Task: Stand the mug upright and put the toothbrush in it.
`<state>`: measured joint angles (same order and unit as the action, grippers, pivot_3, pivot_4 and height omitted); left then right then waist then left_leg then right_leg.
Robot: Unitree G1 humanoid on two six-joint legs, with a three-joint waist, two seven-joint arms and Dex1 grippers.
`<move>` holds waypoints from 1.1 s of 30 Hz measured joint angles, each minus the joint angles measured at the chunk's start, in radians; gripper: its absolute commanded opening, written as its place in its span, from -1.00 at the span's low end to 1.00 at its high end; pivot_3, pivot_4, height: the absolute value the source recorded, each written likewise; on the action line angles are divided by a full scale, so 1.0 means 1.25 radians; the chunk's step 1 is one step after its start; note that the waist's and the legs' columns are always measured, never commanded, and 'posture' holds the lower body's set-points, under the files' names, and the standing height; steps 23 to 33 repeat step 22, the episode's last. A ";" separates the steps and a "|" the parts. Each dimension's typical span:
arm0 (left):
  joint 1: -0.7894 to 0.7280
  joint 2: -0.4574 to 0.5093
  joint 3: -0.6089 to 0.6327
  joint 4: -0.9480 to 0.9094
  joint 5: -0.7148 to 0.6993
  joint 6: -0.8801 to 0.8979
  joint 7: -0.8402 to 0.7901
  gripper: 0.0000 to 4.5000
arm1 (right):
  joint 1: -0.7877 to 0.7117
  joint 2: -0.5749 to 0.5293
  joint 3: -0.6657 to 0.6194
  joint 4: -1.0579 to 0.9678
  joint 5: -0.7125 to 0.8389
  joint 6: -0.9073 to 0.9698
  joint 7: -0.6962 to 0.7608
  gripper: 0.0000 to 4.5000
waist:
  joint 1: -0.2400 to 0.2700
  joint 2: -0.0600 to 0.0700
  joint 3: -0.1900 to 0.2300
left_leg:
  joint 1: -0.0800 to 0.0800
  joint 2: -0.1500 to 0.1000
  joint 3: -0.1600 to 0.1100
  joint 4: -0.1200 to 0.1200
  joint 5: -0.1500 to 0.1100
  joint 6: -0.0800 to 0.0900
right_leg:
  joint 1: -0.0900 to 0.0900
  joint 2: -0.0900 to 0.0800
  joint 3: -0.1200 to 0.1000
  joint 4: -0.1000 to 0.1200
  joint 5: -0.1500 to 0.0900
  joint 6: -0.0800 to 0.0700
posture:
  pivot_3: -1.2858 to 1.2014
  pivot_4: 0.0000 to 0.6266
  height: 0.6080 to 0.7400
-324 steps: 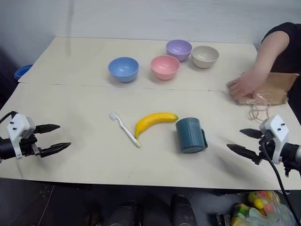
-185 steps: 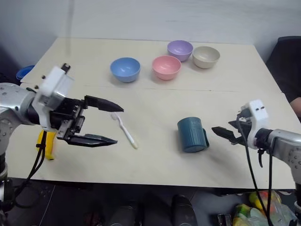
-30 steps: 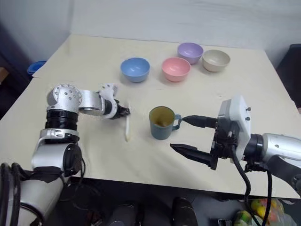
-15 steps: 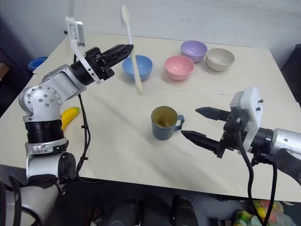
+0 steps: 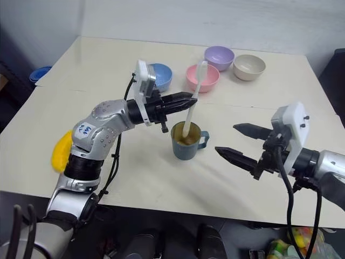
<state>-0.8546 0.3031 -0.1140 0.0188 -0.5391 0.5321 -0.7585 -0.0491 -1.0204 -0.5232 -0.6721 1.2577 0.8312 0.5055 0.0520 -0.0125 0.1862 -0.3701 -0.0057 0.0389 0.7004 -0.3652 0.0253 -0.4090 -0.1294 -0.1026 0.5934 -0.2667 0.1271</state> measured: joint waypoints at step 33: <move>0.113 0.652 0.168 -0.005 0.011 -0.025 -0.494 0.98 | 0.044 -0.089 0.021 0.147 -0.222 -0.040 0.344 1.00 | -0.017 0.005 0.003 | 0.000 0.000 -0.001 -0.001 0.000 0.001 | 0.000 0.000 0.000 -0.001 0.000 0.000 | 0.03 -0.52 1.00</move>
